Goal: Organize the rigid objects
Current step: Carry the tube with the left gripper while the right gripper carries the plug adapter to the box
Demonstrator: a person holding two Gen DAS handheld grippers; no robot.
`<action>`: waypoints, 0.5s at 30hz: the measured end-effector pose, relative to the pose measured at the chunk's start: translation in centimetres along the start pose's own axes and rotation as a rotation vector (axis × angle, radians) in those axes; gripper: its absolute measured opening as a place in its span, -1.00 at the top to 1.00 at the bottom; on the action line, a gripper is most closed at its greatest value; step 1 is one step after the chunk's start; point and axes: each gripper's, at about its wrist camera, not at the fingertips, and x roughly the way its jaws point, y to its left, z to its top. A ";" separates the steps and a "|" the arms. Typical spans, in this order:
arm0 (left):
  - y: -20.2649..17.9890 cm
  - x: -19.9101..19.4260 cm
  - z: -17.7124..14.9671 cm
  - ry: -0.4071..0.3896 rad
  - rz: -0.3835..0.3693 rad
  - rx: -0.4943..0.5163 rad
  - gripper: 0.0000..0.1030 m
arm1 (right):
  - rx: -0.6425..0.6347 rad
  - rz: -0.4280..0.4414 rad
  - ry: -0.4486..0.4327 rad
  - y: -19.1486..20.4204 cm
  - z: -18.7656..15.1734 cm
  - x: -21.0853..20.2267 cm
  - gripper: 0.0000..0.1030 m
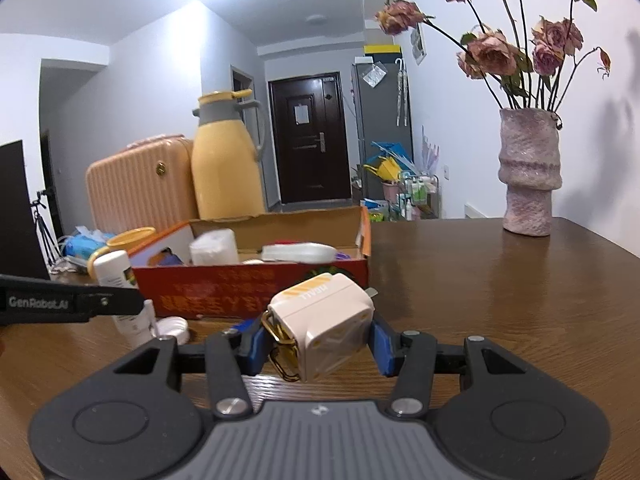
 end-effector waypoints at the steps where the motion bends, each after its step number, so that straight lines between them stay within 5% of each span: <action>1: 0.1 -0.3 0.1 -0.008 0.001 -0.003 0.46 | 0.005 0.004 -0.005 0.2 0.1 -0.1 0.03; 15: 2.6 -2.2 2.4 -0.086 0.032 -0.056 0.46 | -0.004 0.015 -0.045 2.7 2.3 0.3 0.03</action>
